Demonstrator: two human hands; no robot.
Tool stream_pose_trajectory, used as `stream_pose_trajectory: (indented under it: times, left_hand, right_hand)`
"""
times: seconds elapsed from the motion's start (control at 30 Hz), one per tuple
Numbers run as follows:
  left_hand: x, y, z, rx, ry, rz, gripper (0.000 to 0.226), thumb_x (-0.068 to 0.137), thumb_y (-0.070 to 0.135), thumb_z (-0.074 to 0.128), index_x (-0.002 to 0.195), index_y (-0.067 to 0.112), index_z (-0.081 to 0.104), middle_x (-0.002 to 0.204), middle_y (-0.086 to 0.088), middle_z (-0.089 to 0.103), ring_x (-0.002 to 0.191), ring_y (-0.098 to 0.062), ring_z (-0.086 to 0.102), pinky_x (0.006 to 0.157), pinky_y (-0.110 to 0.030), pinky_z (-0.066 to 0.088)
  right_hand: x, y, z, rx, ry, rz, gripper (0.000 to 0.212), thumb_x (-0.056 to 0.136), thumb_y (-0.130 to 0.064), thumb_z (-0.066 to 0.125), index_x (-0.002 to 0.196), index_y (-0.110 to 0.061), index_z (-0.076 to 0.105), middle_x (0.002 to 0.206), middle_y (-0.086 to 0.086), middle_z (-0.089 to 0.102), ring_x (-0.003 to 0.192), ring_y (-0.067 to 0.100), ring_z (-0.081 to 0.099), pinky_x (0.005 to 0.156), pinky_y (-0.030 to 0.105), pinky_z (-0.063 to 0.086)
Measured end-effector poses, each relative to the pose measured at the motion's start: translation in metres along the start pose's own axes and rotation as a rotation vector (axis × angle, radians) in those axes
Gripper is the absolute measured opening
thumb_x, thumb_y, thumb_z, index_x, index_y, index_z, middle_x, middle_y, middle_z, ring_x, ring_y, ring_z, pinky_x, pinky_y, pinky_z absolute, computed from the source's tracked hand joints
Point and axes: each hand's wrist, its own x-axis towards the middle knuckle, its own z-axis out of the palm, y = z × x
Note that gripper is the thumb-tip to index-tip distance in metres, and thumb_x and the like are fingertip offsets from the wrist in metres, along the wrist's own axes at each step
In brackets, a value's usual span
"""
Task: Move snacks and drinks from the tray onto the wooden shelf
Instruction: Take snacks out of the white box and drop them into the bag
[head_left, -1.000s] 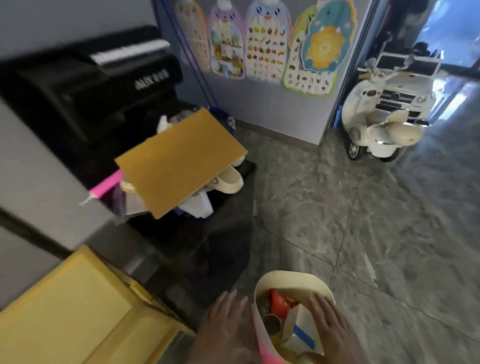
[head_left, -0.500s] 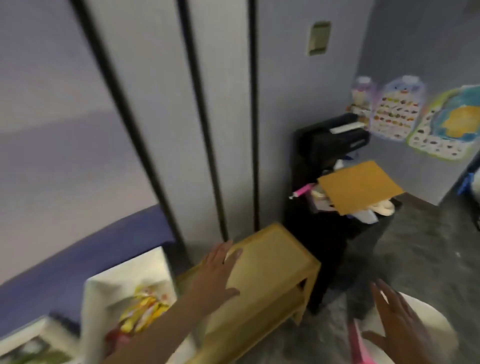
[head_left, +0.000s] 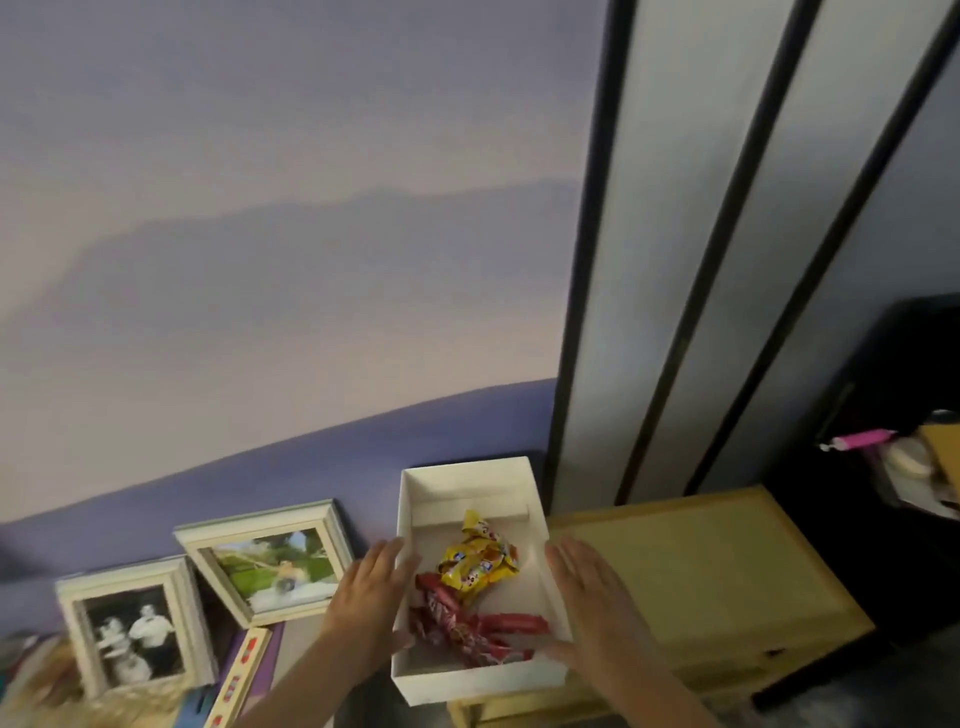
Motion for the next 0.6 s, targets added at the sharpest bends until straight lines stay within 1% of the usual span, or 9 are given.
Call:
stream_pose_trajectory:
  times: [0.1, 0.13, 0.2, 0.27, 0.33, 0.37, 0.43, 0.5, 0.6]
  left_hand:
    - [0.008, 0.003, 0.019, -0.029, -0.003, -0.015, 0.089, 0.080, 0.040, 0.067, 0.149, 0.030, 0.012, 0.160, 0.001, 0.003, 0.148, -0.021, -0.001, 0.117, -0.034, 0.000]
    - [0.014, 0.005, 0.025, -0.028, -0.010, -0.014, 0.090, 0.079, 0.041, 0.067, 0.149, 0.031, 0.010, 0.160, 0.001, 0.003, 0.148, -0.021, -0.002, 0.116, -0.034, -0.002]
    - [0.025, 0.011, 0.035, -0.005, -0.031, -0.003, 0.092, 0.077, 0.041, 0.069, 0.149, 0.033, 0.010, 0.161, 0.001, 0.004, 0.148, -0.021, 0.001, 0.117, -0.038, 0.001]
    - [0.036, 0.017, 0.040, 0.011, -0.030, 0.070, 0.099, 0.059, 0.043, 0.080, 0.143, 0.032, 0.029, 0.154, -0.001, 0.030, 0.143, -0.024, 0.029, 0.113, -0.043, 0.025]
    - [0.049, 0.024, 0.055, -0.014, 0.007, 0.127, 0.095, 0.038, 0.044, 0.084, 0.126, 0.034, 0.050, 0.126, 0.003, 0.063, 0.114, -0.019, 0.063, 0.086, -0.034, 0.053]
    - [0.055, 0.027, 0.062, -0.045, 0.069, 0.171, 0.079, 0.046, 0.040, 0.078, 0.120, 0.034, 0.052, 0.115, 0.005, 0.069, 0.102, -0.017, 0.069, 0.075, -0.031, 0.057]
    - [0.064, 0.031, 0.074, -0.087, 0.122, 0.243, 0.048, 0.067, 0.032, 0.052, 0.115, 0.033, 0.050, 0.107, 0.005, 0.073, 0.093, -0.016, 0.072, 0.067, -0.031, 0.058]
    - [0.069, 0.032, 0.089, -0.081, 0.081, 0.271, 0.047, 0.071, 0.029, 0.041, 0.117, 0.034, 0.052, 0.110, 0.007, 0.072, 0.096, -0.014, 0.071, 0.069, -0.032, 0.059]
    - [0.076, 0.031, 0.103, -0.030, 0.030, 0.319, 0.046, 0.075, 0.030, 0.041, 0.115, 0.036, 0.060, 0.119, 0.011, 0.068, 0.104, -0.012, 0.067, 0.075, -0.032, 0.060]
  right_hand:
    - [0.033, -0.018, 0.011, 0.019, -0.009, -0.109, 0.107, 0.080, -0.044, 0.071, 0.151, -0.021, -0.006, 0.160, 0.000, 0.001, 0.147, 0.023, 0.007, 0.119, 0.035, 0.012]
    - [0.043, -0.021, 0.016, 0.026, -0.030, -0.125, 0.103, 0.084, -0.039, 0.067, 0.151, -0.022, -0.010, 0.160, -0.002, -0.006, 0.148, 0.022, -0.002, 0.120, 0.035, 0.005]
    - [0.065, -0.026, 0.027, -0.014, -0.021, -0.166, 0.106, 0.082, -0.036, 0.069, 0.151, -0.023, -0.011, 0.160, -0.002, -0.006, 0.148, 0.023, -0.001, 0.121, 0.037, 0.005]
    - [0.087, -0.024, 0.043, -0.023, -0.062, -0.177, 0.113, 0.073, -0.017, 0.077, 0.152, -0.022, -0.004, 0.160, 0.000, 0.005, 0.146, 0.026, 0.015, 0.119, 0.040, 0.018]
    - [0.111, -0.021, 0.057, -0.034, -0.049, -0.187, 0.108, 0.070, 0.000, 0.073, 0.152, -0.019, 0.006, 0.160, 0.002, 0.010, 0.144, 0.029, 0.022, 0.117, 0.038, 0.023]
    - [0.124, -0.020, 0.062, -0.049, -0.026, -0.213, 0.100, 0.076, 0.005, 0.066, 0.152, -0.019, 0.004, 0.161, 0.003, 0.005, 0.146, 0.030, 0.015, 0.118, 0.038, 0.018]
    - [0.146, -0.015, 0.069, -0.061, -0.041, -0.246, 0.089, 0.085, 0.008, 0.054, 0.152, -0.019, 0.002, 0.161, 0.004, 0.000, 0.147, 0.030, 0.005, 0.119, 0.040, 0.013]
    - [0.164, -0.012, 0.077, -0.078, -0.035, -0.263, 0.082, 0.088, 0.007, 0.048, 0.152, -0.020, 0.005, 0.161, 0.005, 0.000, 0.147, 0.032, 0.002, 0.118, 0.043, 0.014]
    - [0.182, -0.016, 0.089, -0.099, -0.129, -0.319, 0.080, 0.088, 0.010, 0.044, 0.152, -0.020, 0.006, 0.160, 0.009, 0.000, 0.147, 0.035, -0.002, 0.120, 0.047, 0.011]
